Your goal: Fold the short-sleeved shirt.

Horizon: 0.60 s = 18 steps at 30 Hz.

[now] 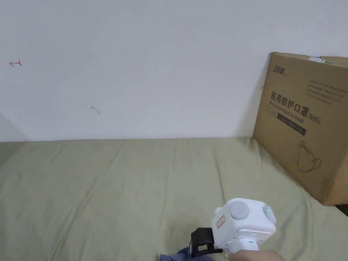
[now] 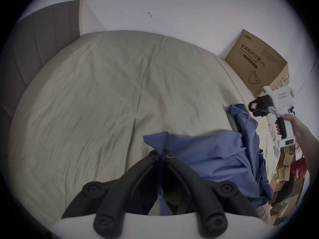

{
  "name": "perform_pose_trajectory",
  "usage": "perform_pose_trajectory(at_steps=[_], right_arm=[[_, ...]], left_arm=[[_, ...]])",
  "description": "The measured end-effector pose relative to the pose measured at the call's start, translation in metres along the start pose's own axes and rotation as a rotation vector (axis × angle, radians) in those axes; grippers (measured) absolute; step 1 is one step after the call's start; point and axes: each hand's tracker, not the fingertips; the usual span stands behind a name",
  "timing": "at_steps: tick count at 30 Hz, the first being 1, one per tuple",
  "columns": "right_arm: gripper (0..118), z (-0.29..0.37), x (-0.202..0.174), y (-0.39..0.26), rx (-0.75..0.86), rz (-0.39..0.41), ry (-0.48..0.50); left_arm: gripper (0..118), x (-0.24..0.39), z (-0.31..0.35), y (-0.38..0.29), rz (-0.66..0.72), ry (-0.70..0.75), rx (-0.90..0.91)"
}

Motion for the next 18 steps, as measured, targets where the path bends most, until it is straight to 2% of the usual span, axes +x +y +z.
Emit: perform_pose_trajectory(at_steps=[3,5,8,10,12,13,15,16,18], right_arm=[[113,-0.028,-0.003,0.001,-0.053,0.039,-0.077],[110,-0.034,-0.007,-0.004,-0.032,0.051,-0.075],[102,-0.023,-0.017,-0.017,0.014,0.164,-0.11],[67,-0.01,-0.022,-0.024,0.046,0.263,-0.157],[0,0.004,-0.019,-0.028,0.055,0.267,-0.081],[0,0.018,-0.019,-0.033,0.085,0.248,-0.088],[0,0.041,-0.012,-0.04,0.089,0.248,0.033],[0,0.057,-0.012,-0.046,0.13,0.246,0.053],[0,0.092,-0.01,-0.058,0.257,0.258,0.036]], left_arm=[[2,-0.001,-0.003,-0.006,0.005,-0.005,-0.033],[2,-0.003,-0.008,-0.01,0.004,0.0,-0.055],[2,-0.004,-0.015,-0.016,0.015,-0.001,-0.083],[2,-0.012,-0.02,-0.019,0.025,0.001,-0.084],[2,-0.011,-0.019,-0.02,0.046,0.001,-0.074],[2,-0.01,-0.015,-0.021,0.057,0.001,-0.066],[2,-0.009,-0.005,-0.02,0.077,-0.008,-0.047],[2,-0.008,0.002,-0.018,0.083,-0.013,-0.033],[2,-0.004,0.024,-0.012,0.085,-0.025,0.008]])
